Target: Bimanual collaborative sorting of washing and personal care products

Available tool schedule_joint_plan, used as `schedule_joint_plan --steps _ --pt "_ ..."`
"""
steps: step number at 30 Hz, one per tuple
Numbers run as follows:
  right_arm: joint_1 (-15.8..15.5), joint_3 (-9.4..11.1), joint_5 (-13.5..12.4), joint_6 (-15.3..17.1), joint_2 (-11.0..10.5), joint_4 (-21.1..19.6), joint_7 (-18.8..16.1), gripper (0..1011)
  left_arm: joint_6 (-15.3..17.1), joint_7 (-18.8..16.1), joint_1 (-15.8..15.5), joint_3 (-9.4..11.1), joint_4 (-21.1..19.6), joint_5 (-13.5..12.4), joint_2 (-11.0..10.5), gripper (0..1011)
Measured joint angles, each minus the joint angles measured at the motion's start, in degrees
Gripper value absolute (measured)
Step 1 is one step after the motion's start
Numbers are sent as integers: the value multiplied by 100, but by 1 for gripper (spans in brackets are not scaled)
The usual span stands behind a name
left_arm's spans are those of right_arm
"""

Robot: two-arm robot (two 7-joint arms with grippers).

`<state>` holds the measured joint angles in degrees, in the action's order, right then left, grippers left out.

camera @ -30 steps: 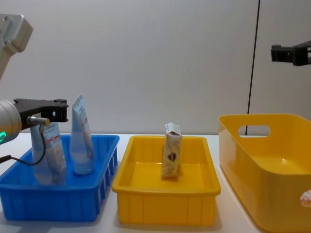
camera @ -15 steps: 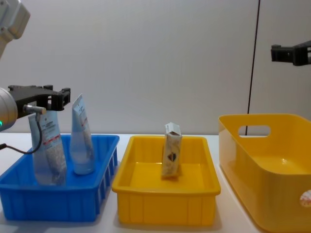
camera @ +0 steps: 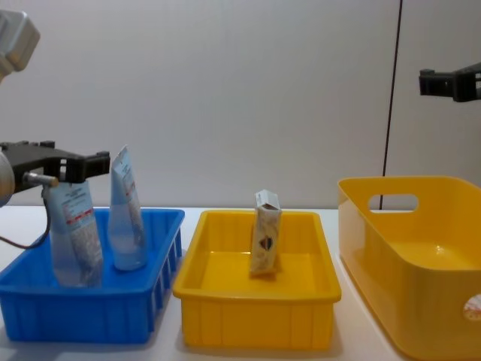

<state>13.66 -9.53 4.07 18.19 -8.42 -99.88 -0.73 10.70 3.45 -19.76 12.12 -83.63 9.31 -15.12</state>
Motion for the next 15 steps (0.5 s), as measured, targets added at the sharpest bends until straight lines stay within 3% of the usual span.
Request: schedule_joint_plan --steps 7,15 --pt "0 0 0 0 0 0 0 1004 78 52 22 -44 105 -3 -14 986" --pt "0 0 0 0 0 0 0 1004 119 172 56 -123 272 60 -9 1002"
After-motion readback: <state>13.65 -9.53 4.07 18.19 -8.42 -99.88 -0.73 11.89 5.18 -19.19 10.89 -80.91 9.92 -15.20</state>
